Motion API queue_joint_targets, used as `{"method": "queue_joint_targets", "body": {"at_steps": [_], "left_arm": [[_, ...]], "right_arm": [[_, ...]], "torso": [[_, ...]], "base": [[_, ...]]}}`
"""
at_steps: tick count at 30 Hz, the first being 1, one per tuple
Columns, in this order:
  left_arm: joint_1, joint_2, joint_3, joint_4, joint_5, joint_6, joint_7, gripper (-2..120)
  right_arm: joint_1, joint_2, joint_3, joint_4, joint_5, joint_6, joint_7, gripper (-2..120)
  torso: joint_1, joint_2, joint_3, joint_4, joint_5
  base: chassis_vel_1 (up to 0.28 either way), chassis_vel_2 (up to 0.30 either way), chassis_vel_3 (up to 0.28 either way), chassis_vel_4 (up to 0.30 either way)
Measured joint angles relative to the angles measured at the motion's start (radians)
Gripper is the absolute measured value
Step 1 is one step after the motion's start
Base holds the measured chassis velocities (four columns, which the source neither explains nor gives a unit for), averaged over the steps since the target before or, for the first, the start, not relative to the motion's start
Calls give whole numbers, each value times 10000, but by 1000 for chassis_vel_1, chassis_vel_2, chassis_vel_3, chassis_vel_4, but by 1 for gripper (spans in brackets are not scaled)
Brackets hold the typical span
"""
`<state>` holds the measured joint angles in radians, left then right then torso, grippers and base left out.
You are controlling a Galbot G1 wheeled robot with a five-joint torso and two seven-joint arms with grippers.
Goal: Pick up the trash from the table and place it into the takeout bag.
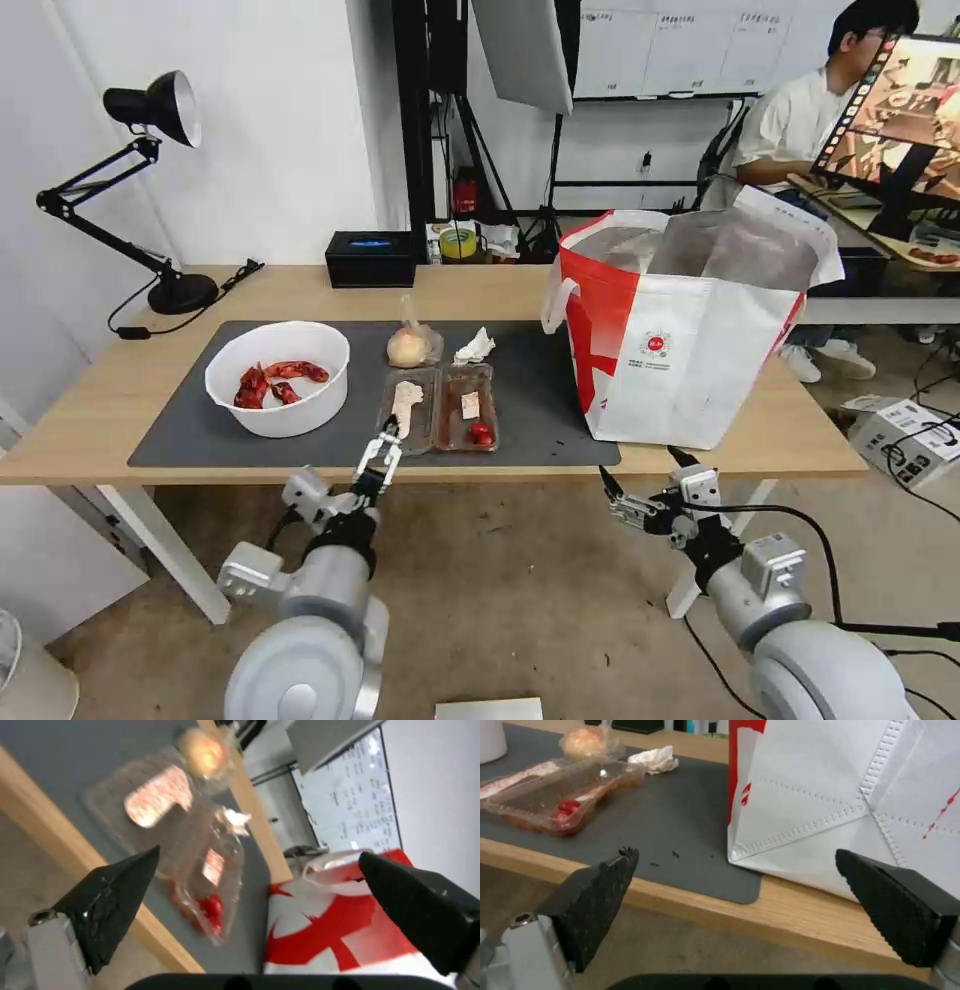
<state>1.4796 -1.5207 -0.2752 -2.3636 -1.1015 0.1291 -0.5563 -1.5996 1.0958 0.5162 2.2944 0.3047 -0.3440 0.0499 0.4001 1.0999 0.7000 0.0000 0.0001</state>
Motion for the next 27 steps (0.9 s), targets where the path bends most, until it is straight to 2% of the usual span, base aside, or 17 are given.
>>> {"method": "queue_joint_targets", "body": {"at_steps": [5,12,21,27], "left_arm": [[-243,195,241,324,-163,159,135,100],[-994,1310,83,851,-980,767,206,100],[-1642,2217,102,1046,-1666,1503,128,100],[-1912,2305,154,1263,-1912,1678,-29,100]], "right_arm": [[-84,42,2,-22,-79,16,0,100],[-140,87,-10,-137,-202,28,1,100],[-33,226,-103,-305,-276,33,0,100],[6,290,-120,-385,-300,37,0,100]], "torso": [[-1,0,0,0,-1],[0,0,0,0,-2],[0,0,0,0,-3],[0,0,0,0,-2]], "base": [[0,0,0,0],[0,0,0,0],[0,0,0,0],[0,0,0,0]]}}
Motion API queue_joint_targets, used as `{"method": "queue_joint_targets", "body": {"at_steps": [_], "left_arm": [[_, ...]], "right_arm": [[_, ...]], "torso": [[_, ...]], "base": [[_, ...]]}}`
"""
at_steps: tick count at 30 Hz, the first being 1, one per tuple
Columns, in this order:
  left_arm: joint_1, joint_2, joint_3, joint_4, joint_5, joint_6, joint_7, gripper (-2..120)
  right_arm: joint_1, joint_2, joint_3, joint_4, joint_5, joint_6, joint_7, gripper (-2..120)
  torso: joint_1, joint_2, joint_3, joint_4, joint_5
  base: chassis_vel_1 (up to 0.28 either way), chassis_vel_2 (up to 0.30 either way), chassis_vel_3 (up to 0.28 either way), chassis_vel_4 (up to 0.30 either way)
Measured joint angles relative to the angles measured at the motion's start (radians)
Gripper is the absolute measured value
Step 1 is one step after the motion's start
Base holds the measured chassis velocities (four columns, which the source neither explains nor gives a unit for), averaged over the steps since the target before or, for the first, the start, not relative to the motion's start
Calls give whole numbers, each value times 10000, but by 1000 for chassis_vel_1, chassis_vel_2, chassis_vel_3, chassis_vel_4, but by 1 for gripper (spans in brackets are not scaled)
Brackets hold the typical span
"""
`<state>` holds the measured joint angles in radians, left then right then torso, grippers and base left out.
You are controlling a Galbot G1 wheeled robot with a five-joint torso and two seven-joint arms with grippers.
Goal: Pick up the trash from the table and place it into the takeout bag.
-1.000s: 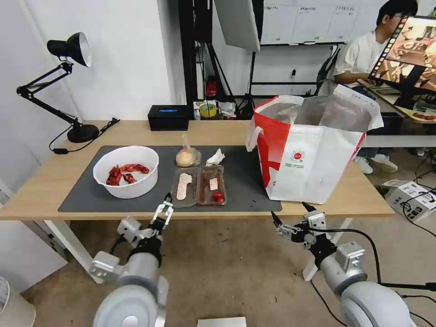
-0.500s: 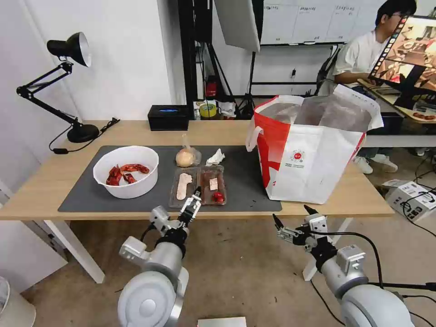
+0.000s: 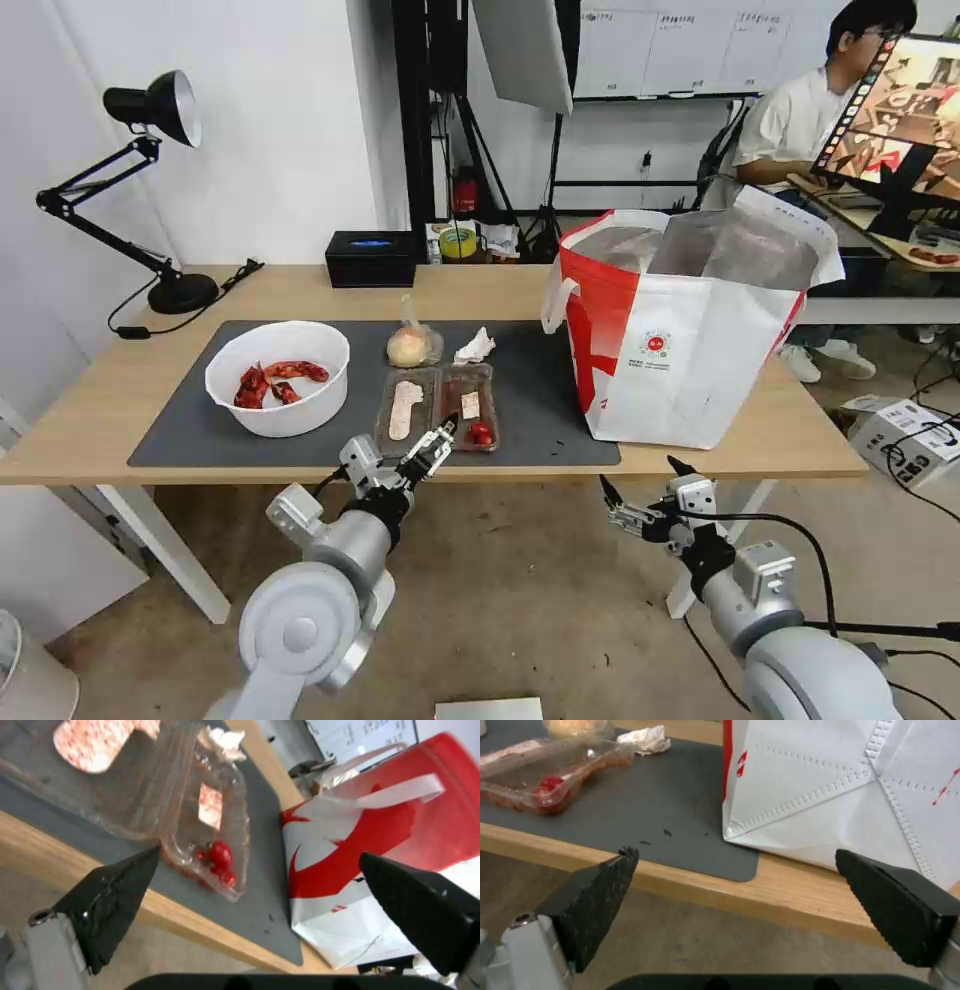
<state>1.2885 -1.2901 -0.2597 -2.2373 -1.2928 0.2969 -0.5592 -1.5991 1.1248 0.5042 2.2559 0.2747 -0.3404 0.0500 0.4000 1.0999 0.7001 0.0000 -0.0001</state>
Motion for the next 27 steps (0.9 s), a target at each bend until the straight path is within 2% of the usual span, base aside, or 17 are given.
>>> {"method": "queue_joint_targets", "body": {"at_steps": [6,17,27], "left_arm": [[-641,-11,258,660,-222,40,-436,100],[-1008,99,419,1012,-604,36,-762,100],[-1518,-27,501,1535,-900,37,-1503,100]], "right_arm": [[93,58,-61,-145,-49,5,-1,100],[270,144,-134,-383,-90,14,0,100],[404,286,-361,-660,-273,22,12,100]], "torso": [[0,0,0,0,1],[0,-1,0,0,2],[0,0,0,-1,1]], "base": [[0,0,0,0],[0,0,0,0],[0,0,0,0]]}}
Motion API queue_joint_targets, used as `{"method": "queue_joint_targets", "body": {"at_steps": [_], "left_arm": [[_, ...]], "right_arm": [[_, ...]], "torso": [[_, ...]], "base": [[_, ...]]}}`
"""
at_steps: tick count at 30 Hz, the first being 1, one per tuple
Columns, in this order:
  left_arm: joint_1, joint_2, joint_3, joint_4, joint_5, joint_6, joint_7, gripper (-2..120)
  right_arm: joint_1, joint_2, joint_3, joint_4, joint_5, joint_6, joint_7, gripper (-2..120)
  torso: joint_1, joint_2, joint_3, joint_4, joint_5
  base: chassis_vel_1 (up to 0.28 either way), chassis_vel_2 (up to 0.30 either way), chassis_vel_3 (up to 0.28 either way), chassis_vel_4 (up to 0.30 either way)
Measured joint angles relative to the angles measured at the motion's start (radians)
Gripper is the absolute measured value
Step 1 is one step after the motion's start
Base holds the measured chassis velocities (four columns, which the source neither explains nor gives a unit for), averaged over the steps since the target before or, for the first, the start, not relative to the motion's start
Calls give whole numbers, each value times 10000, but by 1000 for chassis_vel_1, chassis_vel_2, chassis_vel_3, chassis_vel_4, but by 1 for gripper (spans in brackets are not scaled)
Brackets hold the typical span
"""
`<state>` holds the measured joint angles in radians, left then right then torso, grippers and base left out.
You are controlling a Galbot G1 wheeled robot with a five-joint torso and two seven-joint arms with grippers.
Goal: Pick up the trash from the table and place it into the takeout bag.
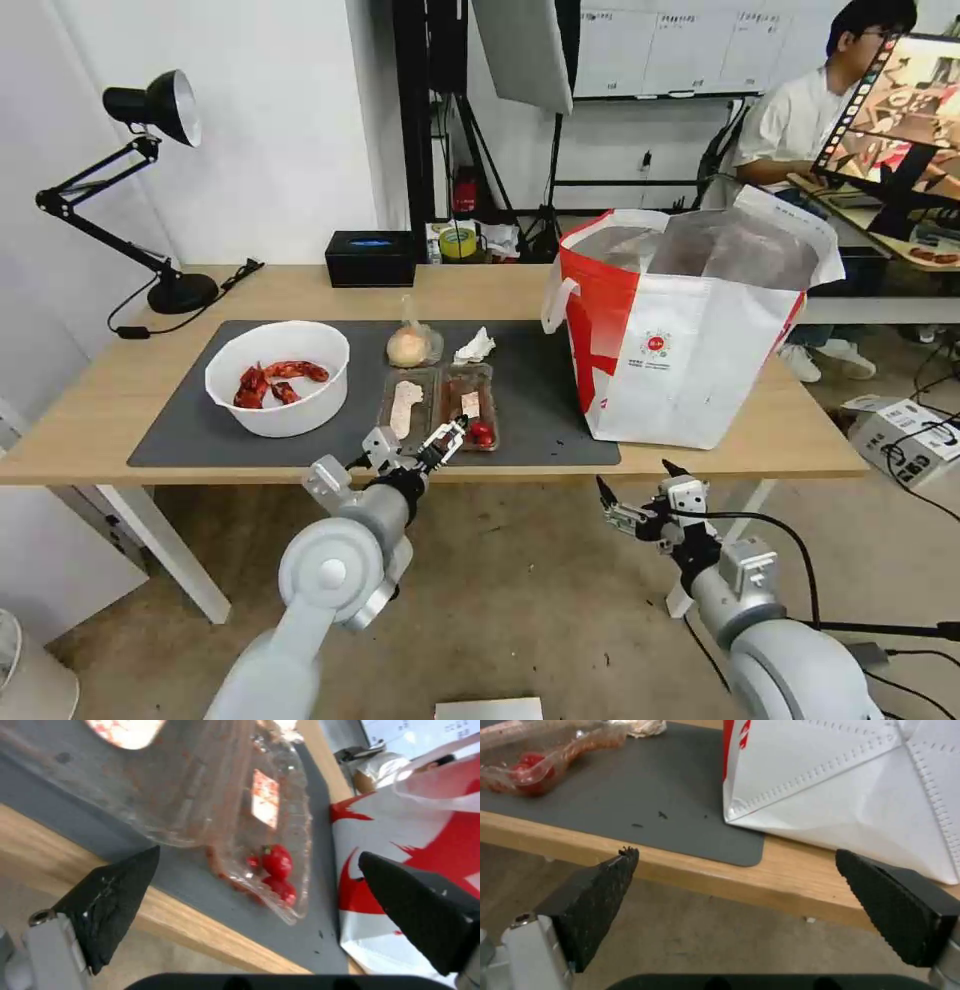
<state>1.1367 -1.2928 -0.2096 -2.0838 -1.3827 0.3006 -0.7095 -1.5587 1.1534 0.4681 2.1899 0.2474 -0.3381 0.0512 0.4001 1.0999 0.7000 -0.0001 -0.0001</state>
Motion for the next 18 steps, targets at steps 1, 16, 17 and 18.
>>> {"method": "queue_joint_targets", "body": {"at_steps": [1,16,17,18], "left_arm": [[0,0,0,0,0,0,0,100],[-261,-53,-235,148,-603,-32,-521,100],[-261,-69,-254,151,-627,-60,-539,100],[-261,-69,-254,151,-627,-60,-539,100]], "right_arm": [[0,0,0,0,0,0,0,100],[116,9,-136,-202,-77,12,29,100],[112,11,-137,-206,-77,16,30,100],[112,11,-137,-206,-77,16,30,100]], "torso": [[0,0,0,0,0],[-1,2,-2,0,1],[-1,2,-2,0,0],[-1,2,-2,0,0]], "base": [[0,0,0,0],[0,0,0,0],[0,0,0,0],[0,0,0,0]]}}
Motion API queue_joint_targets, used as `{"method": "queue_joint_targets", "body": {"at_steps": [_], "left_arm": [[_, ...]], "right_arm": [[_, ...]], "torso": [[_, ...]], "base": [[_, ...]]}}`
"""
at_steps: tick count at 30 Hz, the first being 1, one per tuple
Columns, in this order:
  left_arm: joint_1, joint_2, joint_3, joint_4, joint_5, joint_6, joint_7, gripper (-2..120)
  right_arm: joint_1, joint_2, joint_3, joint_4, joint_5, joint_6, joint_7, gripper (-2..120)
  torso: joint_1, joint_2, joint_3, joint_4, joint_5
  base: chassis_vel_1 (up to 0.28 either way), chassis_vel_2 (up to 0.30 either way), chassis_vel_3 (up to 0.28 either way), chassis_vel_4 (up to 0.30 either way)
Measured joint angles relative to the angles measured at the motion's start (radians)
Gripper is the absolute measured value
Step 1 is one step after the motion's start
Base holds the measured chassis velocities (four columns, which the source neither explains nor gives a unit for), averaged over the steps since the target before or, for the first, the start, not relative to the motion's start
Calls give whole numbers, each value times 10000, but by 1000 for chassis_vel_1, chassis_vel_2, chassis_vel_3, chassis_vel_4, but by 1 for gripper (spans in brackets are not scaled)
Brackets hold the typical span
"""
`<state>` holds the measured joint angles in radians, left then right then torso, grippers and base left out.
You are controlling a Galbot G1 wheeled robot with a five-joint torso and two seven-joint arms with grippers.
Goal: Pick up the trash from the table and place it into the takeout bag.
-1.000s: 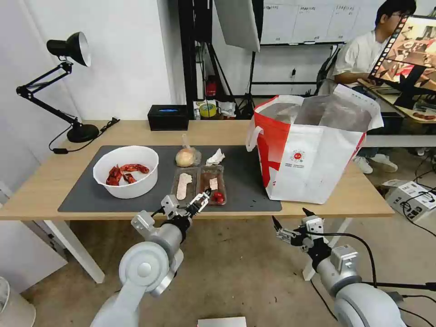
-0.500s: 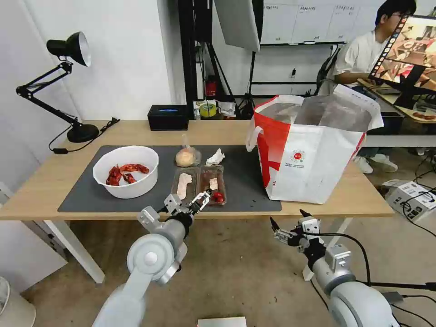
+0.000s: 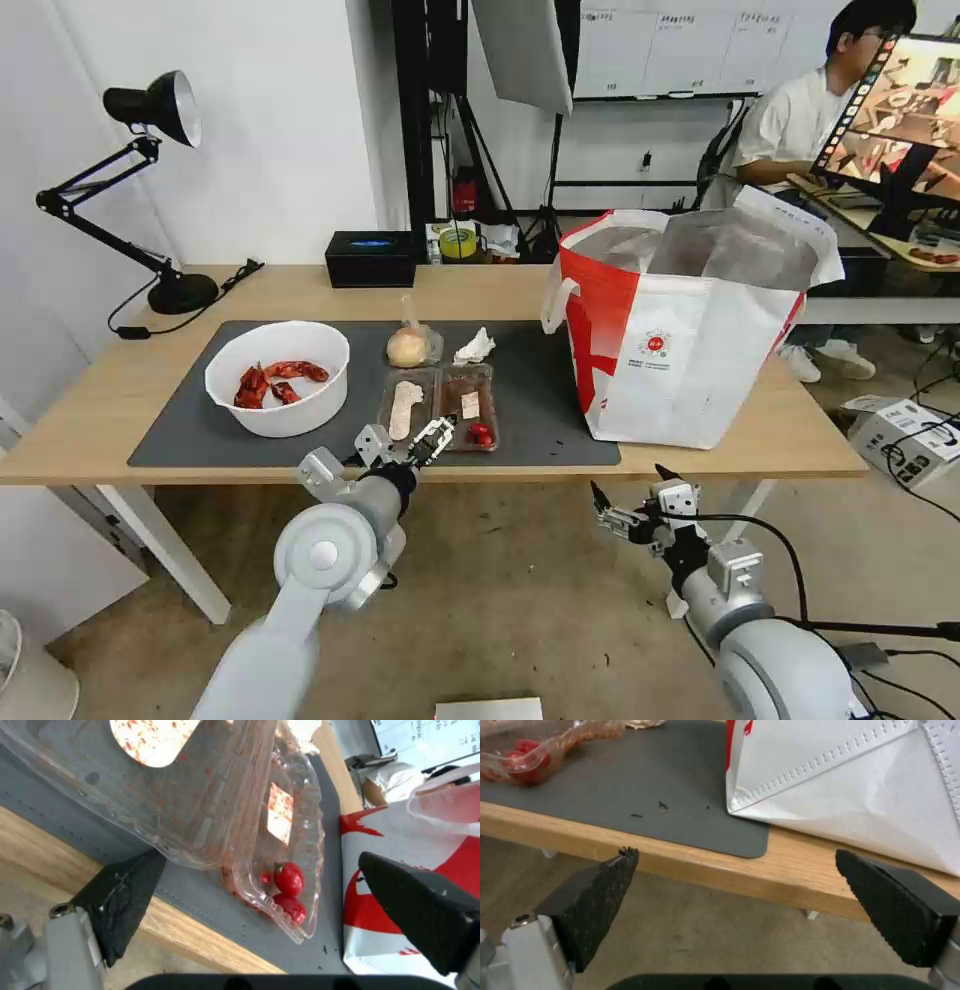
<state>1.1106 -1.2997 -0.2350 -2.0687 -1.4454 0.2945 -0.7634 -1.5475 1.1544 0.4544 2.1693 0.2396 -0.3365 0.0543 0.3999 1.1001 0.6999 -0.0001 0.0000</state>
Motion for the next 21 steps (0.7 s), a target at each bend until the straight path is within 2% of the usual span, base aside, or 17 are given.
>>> {"method": "queue_joint_targets", "body": {"at_steps": [10,21], "left_arm": [[155,-75,-310,-251,-112,-353,-15,100],[445,28,-804,-798,-113,-792,1057,100]], "right_arm": [[-61,78,-64,-41,-64,42,2,100],[-124,179,-134,-9,-178,56,-2,100]], "torso": [[0,-1,2,1,0],[1,-1,2,2,-1]], "base": [[0,0,0,0],[0,0,0,0]]}}
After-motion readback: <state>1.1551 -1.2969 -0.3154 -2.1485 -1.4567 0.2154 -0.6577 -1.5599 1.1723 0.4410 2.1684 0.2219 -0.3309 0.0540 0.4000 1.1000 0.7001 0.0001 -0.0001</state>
